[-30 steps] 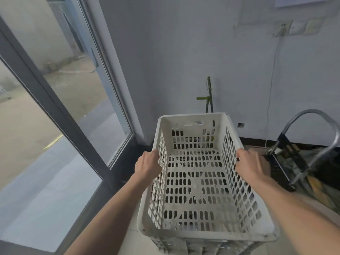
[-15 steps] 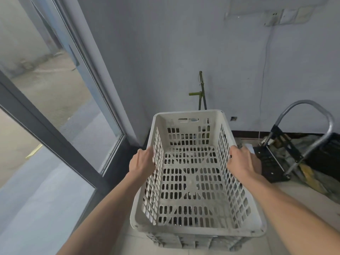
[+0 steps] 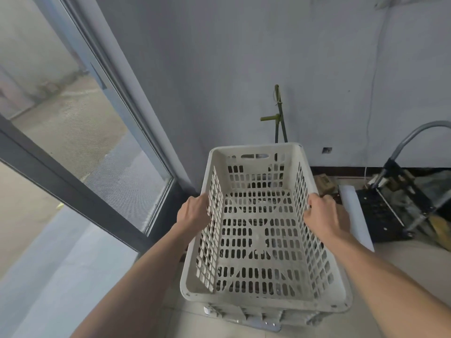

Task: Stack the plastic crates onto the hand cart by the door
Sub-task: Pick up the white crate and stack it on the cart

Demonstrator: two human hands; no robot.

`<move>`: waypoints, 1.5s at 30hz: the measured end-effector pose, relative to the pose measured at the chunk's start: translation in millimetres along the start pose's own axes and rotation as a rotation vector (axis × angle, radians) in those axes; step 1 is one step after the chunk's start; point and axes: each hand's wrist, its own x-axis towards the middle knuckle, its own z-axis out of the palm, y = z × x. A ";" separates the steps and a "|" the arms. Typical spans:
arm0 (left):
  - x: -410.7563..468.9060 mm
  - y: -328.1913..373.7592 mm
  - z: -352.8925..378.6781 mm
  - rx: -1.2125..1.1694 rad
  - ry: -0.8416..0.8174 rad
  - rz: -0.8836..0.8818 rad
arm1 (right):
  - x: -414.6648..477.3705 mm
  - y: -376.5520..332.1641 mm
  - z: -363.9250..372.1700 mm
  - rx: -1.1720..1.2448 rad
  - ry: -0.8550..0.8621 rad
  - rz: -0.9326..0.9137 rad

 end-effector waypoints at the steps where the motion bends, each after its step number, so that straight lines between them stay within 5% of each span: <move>1: 5.5 -4.8 2.1 -0.002 -0.013 -0.003 | 3.5 -4.5 4.9 -0.015 -0.004 0.003; 16: 130.1 -114.1 85.0 -0.126 -0.240 0.024 | 45.0 -97.2 107.6 -0.206 -0.107 0.091; 45: 211.3 -149.5 247.3 -0.189 -0.469 -0.075 | 94.8 -56.4 290.5 -0.043 -0.256 0.135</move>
